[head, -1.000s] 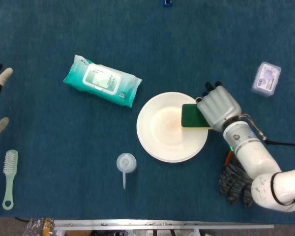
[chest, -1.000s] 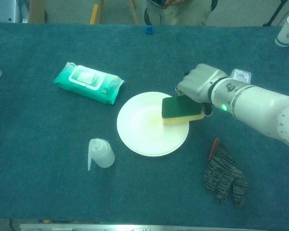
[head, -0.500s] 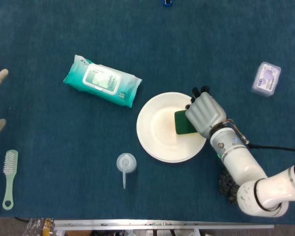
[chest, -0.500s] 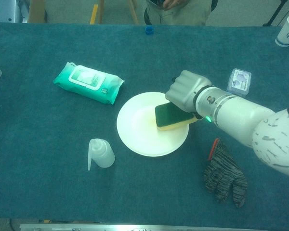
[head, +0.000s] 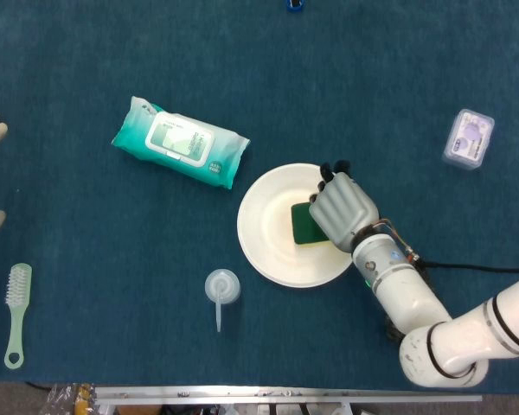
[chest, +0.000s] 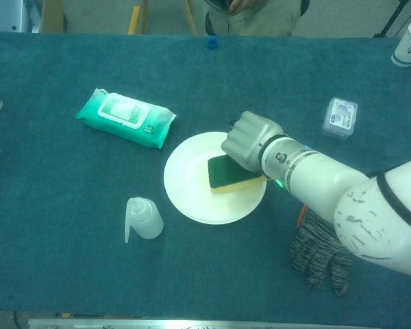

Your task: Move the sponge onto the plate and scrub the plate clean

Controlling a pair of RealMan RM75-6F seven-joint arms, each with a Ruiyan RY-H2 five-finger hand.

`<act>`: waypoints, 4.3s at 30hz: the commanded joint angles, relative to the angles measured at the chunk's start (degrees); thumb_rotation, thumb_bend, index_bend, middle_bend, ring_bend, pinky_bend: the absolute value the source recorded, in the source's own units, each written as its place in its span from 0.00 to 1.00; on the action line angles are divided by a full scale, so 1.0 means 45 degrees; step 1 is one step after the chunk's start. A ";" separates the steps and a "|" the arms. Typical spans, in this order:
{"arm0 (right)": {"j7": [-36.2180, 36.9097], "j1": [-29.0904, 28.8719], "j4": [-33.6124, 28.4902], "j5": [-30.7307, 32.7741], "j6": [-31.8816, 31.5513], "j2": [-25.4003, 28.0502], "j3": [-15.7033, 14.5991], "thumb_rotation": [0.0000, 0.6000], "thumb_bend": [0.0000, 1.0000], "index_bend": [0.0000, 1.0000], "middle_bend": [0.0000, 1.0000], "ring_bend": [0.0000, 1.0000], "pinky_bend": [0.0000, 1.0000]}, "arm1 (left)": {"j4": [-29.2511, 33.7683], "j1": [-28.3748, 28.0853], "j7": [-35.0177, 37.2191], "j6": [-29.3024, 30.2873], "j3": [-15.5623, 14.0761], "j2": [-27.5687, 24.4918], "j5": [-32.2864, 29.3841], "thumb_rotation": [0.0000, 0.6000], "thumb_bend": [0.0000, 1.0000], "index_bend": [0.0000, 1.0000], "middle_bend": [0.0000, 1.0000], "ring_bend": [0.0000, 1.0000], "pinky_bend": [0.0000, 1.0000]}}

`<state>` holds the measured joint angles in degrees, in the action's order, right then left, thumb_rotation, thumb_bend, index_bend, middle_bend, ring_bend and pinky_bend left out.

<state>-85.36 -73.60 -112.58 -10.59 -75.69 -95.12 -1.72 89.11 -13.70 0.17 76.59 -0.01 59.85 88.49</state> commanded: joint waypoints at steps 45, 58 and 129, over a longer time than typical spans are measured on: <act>-0.0796 -0.0575 0.0424 0.0348 -0.0212 -0.0645 -0.0036 1.00 0.35 0.43 0.29 0.10 0.20 | -0.0071 0.0139 0.0099 0.0207 -0.0003 0.0107 0.0075 1.00 0.22 0.05 0.02 0.00 0.08; -0.0686 -0.0620 0.0807 0.0274 -0.0236 -0.0763 0.0280 1.00 0.35 0.43 0.29 0.10 0.20 | -0.0059 0.0211 0.0136 0.0294 -0.0017 0.0070 0.0113 1.00 0.21 0.05 0.02 0.00 0.08; 0.0627 0.0202 -0.0477 -0.1423 -0.0253 0.1419 -0.0615 1.00 0.35 0.43 0.29 0.10 0.20 | 0.0598 0.0325 -0.0472 0.0517 0.0021 -0.0022 0.0310 1.00 0.21 0.05 0.02 0.00 0.08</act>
<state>-82.66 -72.84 -114.62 -16.99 -76.74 -88.89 -4.33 91.80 -12.24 -1.95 78.92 0.08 59.76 89.89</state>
